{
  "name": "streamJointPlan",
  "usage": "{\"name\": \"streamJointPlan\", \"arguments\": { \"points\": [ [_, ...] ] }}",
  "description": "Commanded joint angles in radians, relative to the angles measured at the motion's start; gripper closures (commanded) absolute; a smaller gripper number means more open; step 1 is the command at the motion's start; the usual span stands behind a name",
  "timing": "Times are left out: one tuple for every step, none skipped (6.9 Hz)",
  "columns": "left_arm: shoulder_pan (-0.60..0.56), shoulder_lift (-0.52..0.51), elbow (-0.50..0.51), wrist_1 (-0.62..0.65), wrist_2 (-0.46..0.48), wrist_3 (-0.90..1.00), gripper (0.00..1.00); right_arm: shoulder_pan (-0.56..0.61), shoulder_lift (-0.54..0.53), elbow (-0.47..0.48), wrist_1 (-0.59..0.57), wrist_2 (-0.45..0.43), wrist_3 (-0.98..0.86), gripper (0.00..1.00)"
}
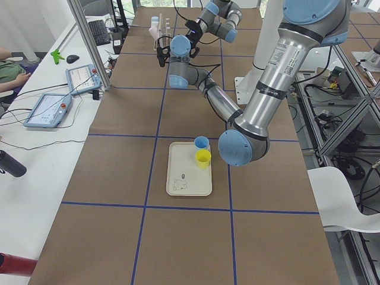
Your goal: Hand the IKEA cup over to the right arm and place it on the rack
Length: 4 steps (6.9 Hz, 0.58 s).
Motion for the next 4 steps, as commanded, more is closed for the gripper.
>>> {"name": "streamJointPlan", "arguments": {
  "points": [
    [0.000,-0.006,0.000,-0.004,-0.003,0.003,0.74,-0.001,0.001,0.000,-0.001,-0.003,0.000,0.38],
    [-0.002,-0.008,-0.001,-0.003,-0.001,0.007,0.15,-0.001,0.001,0.001,-0.001,-0.003,0.000,0.44],
    [-0.003,-0.005,-0.005,-0.003,-0.006,0.021,0.00,0.001,-0.001,0.000,-0.006,-0.003,0.000,0.45],
    [-0.011,-0.002,-0.005,-0.001,-0.006,0.030,0.00,0.004,0.001,0.001,-0.015,-0.003,0.001,0.45]
  ]
}}
